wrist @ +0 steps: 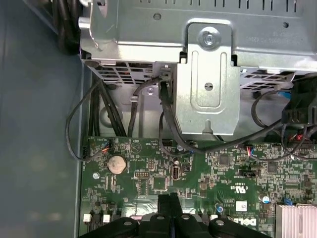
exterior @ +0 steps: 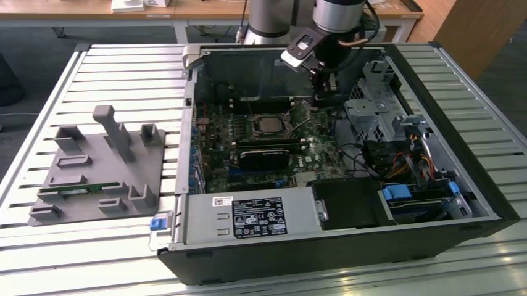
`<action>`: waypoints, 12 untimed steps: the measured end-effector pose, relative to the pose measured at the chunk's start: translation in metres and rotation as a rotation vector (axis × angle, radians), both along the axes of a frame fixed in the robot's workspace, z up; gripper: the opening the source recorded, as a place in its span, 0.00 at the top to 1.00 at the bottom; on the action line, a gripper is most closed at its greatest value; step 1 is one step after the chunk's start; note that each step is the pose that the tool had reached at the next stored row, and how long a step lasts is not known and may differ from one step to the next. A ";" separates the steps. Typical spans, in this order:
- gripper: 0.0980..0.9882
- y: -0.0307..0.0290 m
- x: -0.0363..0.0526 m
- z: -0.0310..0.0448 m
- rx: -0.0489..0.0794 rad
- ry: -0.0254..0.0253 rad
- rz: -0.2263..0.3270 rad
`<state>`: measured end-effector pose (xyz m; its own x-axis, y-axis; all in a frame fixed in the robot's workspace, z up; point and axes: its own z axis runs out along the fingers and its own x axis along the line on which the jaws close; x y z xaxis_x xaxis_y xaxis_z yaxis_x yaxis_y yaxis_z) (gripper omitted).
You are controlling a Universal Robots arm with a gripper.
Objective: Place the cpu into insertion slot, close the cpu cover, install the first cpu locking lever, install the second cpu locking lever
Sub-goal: 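Close the cpu cover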
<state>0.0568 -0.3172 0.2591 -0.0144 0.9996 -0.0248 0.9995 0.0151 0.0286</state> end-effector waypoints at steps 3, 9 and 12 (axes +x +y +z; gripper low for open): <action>0.99 0.0001 0.0023 -0.0019 0.000 0.0013 0.000; 0.99 0.0002 0.0062 -0.0074 0.000 0.0055 0.000; 0.99 0.0003 0.0071 -0.0117 0.000 0.0082 0.000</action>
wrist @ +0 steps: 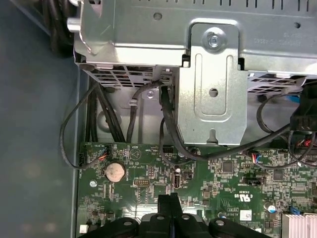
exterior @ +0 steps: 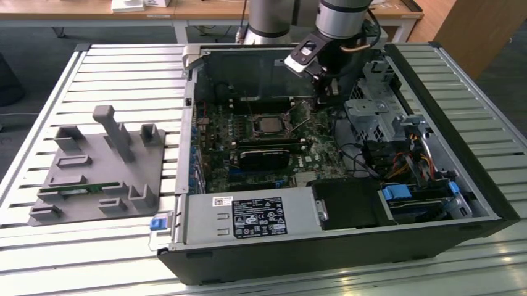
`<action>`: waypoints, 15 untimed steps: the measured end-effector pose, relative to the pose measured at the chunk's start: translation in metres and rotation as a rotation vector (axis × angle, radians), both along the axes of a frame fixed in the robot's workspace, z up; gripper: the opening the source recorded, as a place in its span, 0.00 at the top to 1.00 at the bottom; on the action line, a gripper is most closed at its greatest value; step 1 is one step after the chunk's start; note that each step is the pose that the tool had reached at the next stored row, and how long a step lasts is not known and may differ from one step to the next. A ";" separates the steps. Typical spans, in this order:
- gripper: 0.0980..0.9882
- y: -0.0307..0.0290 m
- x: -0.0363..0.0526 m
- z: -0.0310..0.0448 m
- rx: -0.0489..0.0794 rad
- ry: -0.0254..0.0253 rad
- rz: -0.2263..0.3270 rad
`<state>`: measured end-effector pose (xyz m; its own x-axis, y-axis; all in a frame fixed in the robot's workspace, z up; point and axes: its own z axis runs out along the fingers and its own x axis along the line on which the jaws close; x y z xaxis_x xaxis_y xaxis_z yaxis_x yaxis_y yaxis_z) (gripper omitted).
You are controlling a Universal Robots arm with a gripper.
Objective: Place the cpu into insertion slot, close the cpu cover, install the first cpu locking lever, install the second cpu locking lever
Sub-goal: 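Close the cpu cover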
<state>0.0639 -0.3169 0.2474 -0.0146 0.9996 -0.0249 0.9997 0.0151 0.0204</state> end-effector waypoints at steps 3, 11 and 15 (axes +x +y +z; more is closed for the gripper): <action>0.99 0.0002 0.0000 -0.0037 0.000 0.0031 0.000; 0.99 0.0006 -0.0079 -0.0045 0.000 0.0042 0.000; 0.99 0.0008 -0.0143 -0.0045 0.000 0.0042 0.000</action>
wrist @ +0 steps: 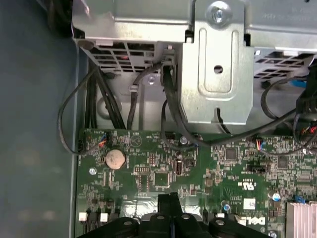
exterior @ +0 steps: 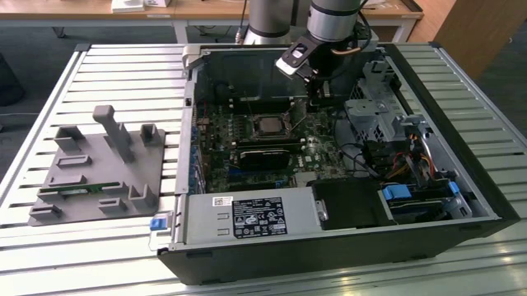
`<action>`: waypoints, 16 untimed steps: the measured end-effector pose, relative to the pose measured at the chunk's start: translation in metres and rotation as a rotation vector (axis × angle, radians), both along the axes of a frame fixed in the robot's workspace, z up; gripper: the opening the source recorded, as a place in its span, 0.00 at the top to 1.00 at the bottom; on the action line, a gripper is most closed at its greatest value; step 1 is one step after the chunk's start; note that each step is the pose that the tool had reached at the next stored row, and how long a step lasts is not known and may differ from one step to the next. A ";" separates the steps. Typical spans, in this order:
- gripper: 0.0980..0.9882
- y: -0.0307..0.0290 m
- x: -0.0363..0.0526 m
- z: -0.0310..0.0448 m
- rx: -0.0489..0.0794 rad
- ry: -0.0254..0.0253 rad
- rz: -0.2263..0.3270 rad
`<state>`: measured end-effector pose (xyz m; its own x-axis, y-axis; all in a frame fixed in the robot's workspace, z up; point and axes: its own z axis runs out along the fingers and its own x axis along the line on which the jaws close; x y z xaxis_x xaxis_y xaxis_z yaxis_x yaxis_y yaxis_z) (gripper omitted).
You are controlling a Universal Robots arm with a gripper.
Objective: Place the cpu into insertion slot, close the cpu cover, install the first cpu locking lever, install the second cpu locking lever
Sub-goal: 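Close the cpu cover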
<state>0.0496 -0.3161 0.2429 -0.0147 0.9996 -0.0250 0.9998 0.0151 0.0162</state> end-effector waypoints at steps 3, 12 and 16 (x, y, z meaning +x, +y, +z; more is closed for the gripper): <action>0.99 0.0001 -0.0024 -0.0002 0.000 0.0000 0.000; 0.99 0.0001 -0.0068 -0.0003 0.000 0.0000 0.000; 0.99 0.0001 -0.0080 -0.0003 0.000 0.0000 0.000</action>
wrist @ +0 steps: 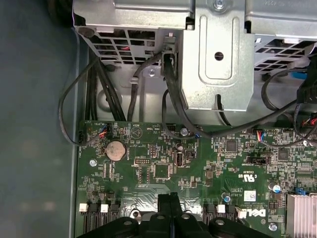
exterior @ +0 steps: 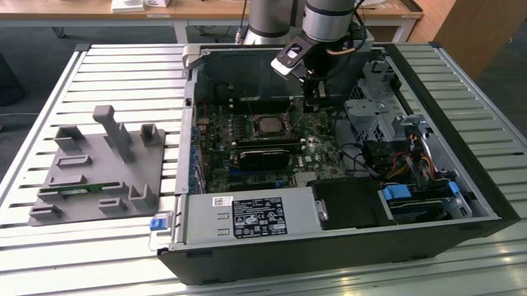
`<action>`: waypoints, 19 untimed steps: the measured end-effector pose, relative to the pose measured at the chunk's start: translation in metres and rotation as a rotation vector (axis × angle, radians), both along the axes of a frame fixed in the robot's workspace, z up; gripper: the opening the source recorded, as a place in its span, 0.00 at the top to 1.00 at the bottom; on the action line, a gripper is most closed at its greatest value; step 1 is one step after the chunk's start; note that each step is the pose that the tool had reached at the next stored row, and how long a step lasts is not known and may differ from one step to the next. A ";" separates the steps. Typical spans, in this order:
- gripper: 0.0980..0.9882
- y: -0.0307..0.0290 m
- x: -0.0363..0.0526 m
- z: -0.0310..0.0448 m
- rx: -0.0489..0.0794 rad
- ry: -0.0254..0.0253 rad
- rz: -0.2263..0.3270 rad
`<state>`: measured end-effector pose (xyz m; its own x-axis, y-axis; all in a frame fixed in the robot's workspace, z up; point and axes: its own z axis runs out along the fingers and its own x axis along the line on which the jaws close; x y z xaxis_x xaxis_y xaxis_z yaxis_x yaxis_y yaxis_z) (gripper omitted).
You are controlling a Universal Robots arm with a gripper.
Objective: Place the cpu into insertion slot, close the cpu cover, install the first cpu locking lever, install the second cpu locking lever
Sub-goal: 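Close the cpu cover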
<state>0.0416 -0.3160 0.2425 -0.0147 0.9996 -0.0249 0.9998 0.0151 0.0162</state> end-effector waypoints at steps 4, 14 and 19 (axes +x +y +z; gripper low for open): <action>0.99 0.0000 -0.0011 0.0000 0.000 0.0000 0.000; 0.99 0.0000 -0.0031 -0.0002 0.000 0.0000 0.000; 0.99 0.0000 -0.0041 -0.0003 0.000 0.0000 0.000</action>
<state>0.0375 -0.3159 0.2422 -0.0147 0.9996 -0.0249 0.9998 0.0151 0.0162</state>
